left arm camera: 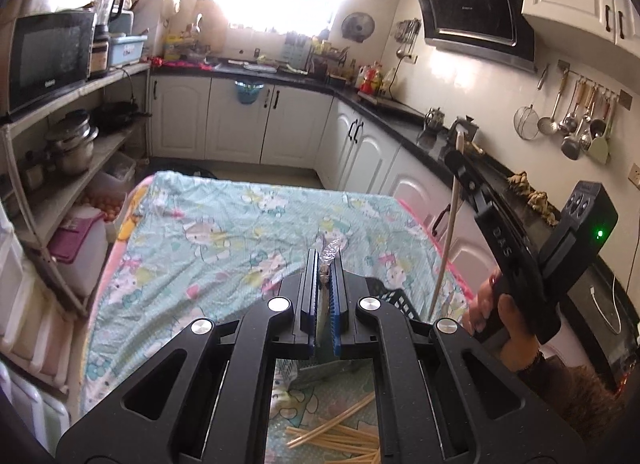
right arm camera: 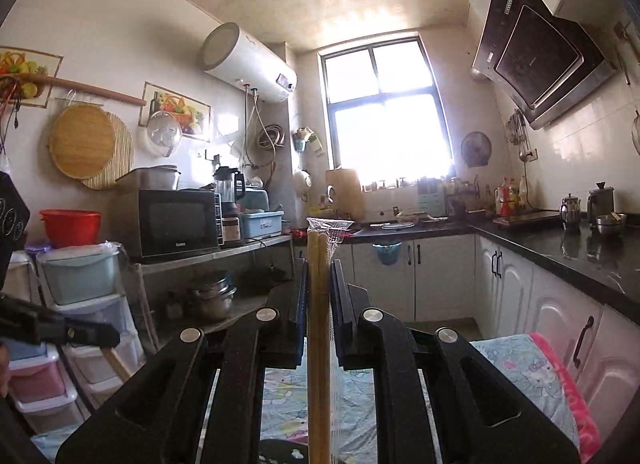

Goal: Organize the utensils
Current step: 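Lift the chopsticks upright with both grippers and carry them over the green basket, then lower the chopsticks into the basket compartments and open both grippers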

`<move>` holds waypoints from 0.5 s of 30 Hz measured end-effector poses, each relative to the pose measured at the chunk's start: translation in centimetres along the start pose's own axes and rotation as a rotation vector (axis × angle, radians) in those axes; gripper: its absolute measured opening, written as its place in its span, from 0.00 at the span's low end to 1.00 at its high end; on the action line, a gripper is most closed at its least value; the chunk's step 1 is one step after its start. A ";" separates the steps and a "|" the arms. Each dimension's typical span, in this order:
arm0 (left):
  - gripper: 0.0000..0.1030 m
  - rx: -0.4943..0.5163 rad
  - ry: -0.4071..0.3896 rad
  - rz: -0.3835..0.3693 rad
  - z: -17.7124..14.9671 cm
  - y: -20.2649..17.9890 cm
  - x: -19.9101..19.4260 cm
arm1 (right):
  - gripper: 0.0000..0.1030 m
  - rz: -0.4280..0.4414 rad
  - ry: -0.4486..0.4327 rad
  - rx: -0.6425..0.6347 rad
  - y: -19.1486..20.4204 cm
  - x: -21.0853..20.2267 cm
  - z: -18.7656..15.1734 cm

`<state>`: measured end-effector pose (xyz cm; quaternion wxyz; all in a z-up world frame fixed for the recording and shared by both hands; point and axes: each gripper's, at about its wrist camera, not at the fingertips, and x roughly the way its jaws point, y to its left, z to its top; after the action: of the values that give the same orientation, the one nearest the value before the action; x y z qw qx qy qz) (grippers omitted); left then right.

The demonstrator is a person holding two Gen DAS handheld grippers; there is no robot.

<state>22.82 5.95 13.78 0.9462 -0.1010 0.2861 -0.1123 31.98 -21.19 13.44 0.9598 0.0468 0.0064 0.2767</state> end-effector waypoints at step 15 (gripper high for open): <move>0.03 -0.015 0.019 0.005 -2.6 0.4 3.4 | 0.16 -0.075 0.000 0.026 -0.9 1.4 -4.4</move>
<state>24.15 5.04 9.76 0.9430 -0.1063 0.2960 -0.1089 33.47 -20.87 9.02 0.9688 0.0590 0.0119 0.2403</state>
